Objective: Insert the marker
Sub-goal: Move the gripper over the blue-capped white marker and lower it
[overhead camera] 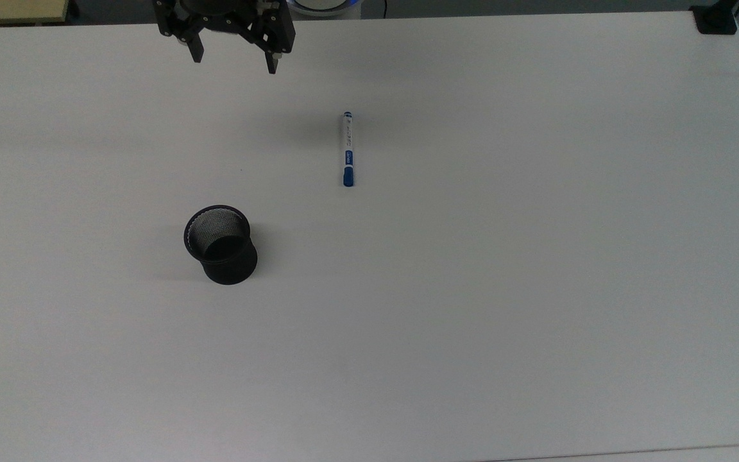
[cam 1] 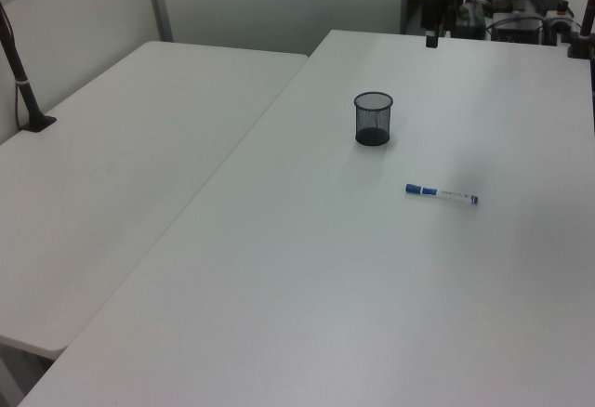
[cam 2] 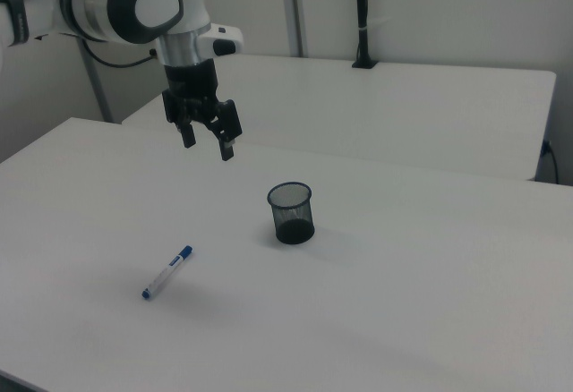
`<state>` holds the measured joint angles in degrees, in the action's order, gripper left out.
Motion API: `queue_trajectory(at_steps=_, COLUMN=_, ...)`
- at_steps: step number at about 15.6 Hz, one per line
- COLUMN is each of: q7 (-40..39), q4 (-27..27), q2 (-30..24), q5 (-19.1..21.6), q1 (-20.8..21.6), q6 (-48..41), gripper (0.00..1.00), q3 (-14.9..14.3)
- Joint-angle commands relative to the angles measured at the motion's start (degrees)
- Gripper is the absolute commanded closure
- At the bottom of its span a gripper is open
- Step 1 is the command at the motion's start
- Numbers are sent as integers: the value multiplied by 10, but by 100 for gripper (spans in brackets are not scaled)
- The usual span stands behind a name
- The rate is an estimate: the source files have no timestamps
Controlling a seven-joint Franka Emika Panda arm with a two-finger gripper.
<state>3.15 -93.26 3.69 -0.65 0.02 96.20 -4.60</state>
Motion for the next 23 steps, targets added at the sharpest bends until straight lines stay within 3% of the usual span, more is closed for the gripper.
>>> queue_trajectory(at_steps=1, q7=-44, q4=6, q2=2, q5=-1, q1=-6, q6=-4, gripper=0, q3=-4)
queue_trajectory(at_steps=11, q7=-35, q4=8, q2=7, q5=0, q1=4, q6=-5, gripper=0, q3=-1)
queue_trajectory(at_steps=20, q7=-37, q4=-22, q2=-5, q5=-2, q1=77, q6=-8, gripper=0, q3=5)
queue_trajectory(at_steps=23, q7=-36, q4=-37, q2=-12, q5=-1, q1=75, q6=-7, gripper=0, q3=23)
